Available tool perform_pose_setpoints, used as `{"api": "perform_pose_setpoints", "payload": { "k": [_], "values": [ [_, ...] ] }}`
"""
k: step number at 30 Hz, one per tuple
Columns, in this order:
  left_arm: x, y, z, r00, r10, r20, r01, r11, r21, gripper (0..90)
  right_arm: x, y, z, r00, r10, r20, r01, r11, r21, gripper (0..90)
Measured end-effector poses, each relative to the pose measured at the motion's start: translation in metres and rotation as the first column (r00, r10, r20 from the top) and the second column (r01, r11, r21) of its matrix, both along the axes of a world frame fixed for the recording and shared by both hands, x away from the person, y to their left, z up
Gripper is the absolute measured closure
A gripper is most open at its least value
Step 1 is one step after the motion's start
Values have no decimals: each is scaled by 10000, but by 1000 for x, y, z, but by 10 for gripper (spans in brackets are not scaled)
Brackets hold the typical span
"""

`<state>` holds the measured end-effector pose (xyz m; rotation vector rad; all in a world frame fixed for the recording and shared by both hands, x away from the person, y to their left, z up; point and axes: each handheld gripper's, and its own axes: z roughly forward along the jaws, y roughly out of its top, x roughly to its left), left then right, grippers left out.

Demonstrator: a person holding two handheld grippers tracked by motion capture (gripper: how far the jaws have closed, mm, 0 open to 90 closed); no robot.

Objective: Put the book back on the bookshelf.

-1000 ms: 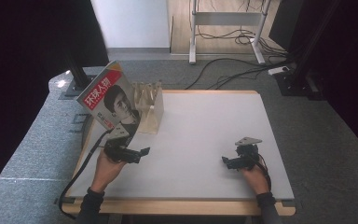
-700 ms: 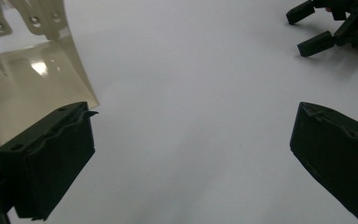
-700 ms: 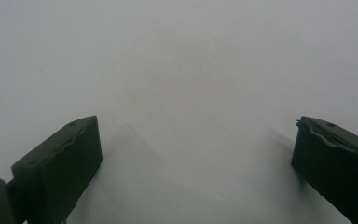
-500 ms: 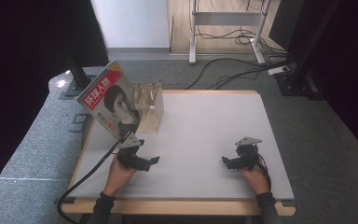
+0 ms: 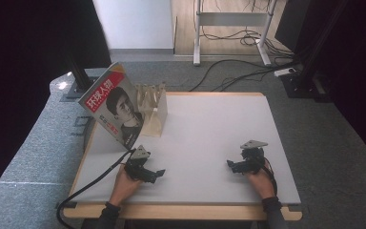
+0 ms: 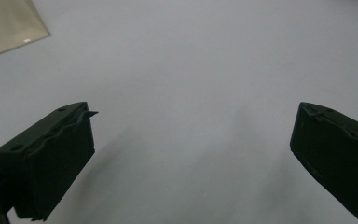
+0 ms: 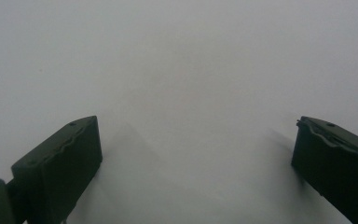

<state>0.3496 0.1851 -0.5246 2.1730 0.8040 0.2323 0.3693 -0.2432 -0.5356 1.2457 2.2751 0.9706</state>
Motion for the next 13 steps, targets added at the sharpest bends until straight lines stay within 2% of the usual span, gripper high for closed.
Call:
{"api": "perform_pose_setpoints", "payload": {
  "k": [3, 5, 13],
  "values": [
    [3, -9, -3, 9991, -118, -403, 151, 9965, 822, 0, 0, 0, 0, 10000, -1, 1, 1, 10000, 1, 8],
    [-1, -15, -4, 9999, -161, -5, 160, 9889, 1477, 0, 0, 0, 0, 10000, 0, 0, 0, 10000, -1, 7],
    [-1, -14, -4, 9999, -146, -28, 148, 9891, 1467, 0, -1, 0, -1, 10000, -28, -15, 28, 10000, 27, 8]
  ]
}}
